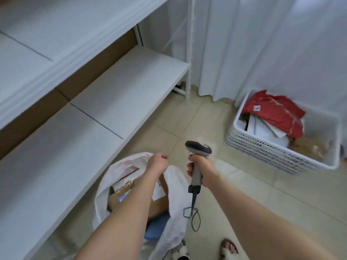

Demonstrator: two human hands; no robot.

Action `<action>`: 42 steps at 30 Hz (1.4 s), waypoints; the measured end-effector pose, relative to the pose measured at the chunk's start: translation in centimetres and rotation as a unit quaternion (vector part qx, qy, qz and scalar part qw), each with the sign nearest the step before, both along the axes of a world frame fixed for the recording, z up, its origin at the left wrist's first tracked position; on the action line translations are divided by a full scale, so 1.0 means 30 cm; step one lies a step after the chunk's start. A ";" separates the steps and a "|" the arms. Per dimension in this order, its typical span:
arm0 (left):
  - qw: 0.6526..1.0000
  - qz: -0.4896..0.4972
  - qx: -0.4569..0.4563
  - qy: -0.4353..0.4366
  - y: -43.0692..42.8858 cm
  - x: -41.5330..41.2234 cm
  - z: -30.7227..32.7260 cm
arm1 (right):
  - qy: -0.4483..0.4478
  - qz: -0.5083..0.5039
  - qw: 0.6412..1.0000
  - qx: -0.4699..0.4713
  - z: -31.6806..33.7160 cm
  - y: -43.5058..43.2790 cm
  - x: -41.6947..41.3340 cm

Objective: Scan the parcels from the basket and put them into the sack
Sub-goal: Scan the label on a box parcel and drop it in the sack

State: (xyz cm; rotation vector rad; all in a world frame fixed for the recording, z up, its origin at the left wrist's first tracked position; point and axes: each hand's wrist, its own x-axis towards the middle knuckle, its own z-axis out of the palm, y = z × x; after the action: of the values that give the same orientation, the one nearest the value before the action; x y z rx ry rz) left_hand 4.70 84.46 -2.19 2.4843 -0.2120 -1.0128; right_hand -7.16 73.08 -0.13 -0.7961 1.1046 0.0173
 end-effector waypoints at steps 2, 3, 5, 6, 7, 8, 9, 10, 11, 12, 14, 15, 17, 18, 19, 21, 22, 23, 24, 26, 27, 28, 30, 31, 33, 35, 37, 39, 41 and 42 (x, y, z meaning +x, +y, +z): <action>1.000 -0.026 -0.005 -0.008 -0.125 -0.023 0.066 | -0.009 -0.026 1.000 -0.009 0.070 -0.097 -0.047; 0.999 -0.041 -0.009 -0.011 -0.191 -0.040 0.096 | -0.011 -0.037 0.999 -0.014 0.103 -0.149 -0.077; 0.997 -0.067 -0.018 -0.025 -0.331 -0.084 0.156 | -0.018 -0.062 0.998 -0.027 0.161 -0.265 -0.141; 0.996 -0.075 -0.025 -0.029 -0.404 -0.112 0.187 | -0.021 -0.075 0.996 -0.034 0.186 -0.327 -0.176; 0.996 -0.081 -0.032 -0.029 -0.476 -0.143 0.215 | -0.024 -0.086 0.995 -0.039 0.207 -0.389 -0.211; 0.995 -0.086 -0.037 -0.029 -0.551 -0.175 0.241 | -0.028 -0.098 0.994 -0.041 0.226 -0.453 -0.247; 0.995 -0.091 -0.041 -0.027 -0.626 -0.209 0.264 | -0.032 -0.109 0.993 -0.041 0.240 -0.518 -0.283; 0.994 -0.095 -0.044 -0.026 -0.702 -0.243 0.282 | -0.037 -0.119 0.991 -0.040 0.252 -0.584 -0.317; 0.994 -0.097 -0.049 -0.026 -0.777 -0.276 0.299 | -0.042 -0.128 0.990 -0.038 0.261 -0.651 -0.349; 0.993 -0.097 -0.053 -0.027 -0.853 -0.310 0.313 | -0.046 -0.137 0.989 -0.034 0.270 -0.718 -0.382; 0.993 -0.096 -0.061 -0.030 -1.010 -0.385 0.333 | -0.052 -0.158 0.986 -0.021 0.283 -0.856 -0.455; 0.992 -0.100 -0.064 -0.031 -1.094 -0.426 0.340 | -0.055 -0.173 0.983 -0.015 0.287 -0.928 -0.496; 0.991 -0.111 -0.076 -0.026 -1.254 -0.514 0.347 | -0.058 -0.199 0.978 -0.006 0.294 -1.062 -0.577; 0.989 -0.121 -0.085 -0.021 -1.331 -0.558 0.349 | -0.058 -0.210 0.976 0.000 0.295 -1.126 -0.616; 0.987 -0.132 -0.094 -0.017 -1.405 -0.600 0.351 | -0.059 -0.224 0.973 0.006 0.294 -1.190 -0.652; 0.983 -0.154 -0.101 -0.010 -1.531 -0.674 0.343 | -0.058 -0.259 0.964 0.010 0.287 -1.302 -0.718; 0.981 -0.164 -0.101 -0.007 -1.586 -0.703 0.336 | -0.053 -0.273 0.961 0.008 0.278 -1.355 -0.747; 0.980 -0.173 -0.099 -0.002 -1.638 -0.730 0.327 | -0.047 -0.284 0.958 0.006 0.267 -1.404 -0.774; 0.979 -0.182 -0.097 0.002 -1.689 -0.752 0.315 | -0.042 -0.295 0.955 0.007 0.256 -1.452 -0.799; 0.976 -0.200 -0.091 0.010 -1.785 -0.786 0.285 | -0.036 -0.317 0.948 0.010 0.224 -1.543 -0.843; 0.974 -0.210 -0.087 0.012 -1.833 -0.802 0.268 | -0.031 -0.326 0.945 0.011 0.205 -1.588 -0.863; 0.972 -0.221 -0.081 0.014 -1.882 -0.816 0.248 | -0.026 -0.333 0.943 0.012 0.187 -1.633 -0.882; 0.968 -0.242 -0.069 0.019 -1.987 -0.838 0.198 | -0.017 -0.350 0.936 0.016 0.144 -1.723 -0.918; 0.965 -0.252 -0.066 0.025 -2.045 -0.850 0.169 | -0.008 -0.363 0.931 0.015 0.115 -1.771 -0.937; 0.960 -0.266 -0.067 0.045 -2.161 -0.879 0.099 | 0.013 -0.394 0.919 0.011 0.047 -1.870 -0.983; 0.956 -0.280 -0.064 0.062 -2.254 -0.906 0.009 | 0.034 -0.424 0.905 0.009 -0.038 -1.961 -1.029; 0.952 -0.294 -0.042 0.070 -2.319 -0.938 -0.099 | 0.062 -0.438 0.896 0.020 -0.137 -2.027 -1.075; 0.951 -0.298 -0.015 0.083 -2.367 -0.970 -0.217 | 0.079 -0.451 0.888 0.034 -0.239 -2.078 -1.113; 0.951 -0.293 -0.003 0.100 -2.412 -0.998 -0.333 | 0.092 -0.458 0.883 0.049 -0.345 -2.126 -1.139; 0.952 -0.287 0.000 0.108 -2.434 -1.010 -0.392 | 0.097 -0.458 0.882 0.055 -0.403 -2.147 -1.148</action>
State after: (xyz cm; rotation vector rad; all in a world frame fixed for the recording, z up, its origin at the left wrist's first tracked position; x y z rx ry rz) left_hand -25.59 11.45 -13.96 2.3278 -0.9015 -1.4955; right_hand -41.60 8.67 -12.21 -0.1064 1.5695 -0.6448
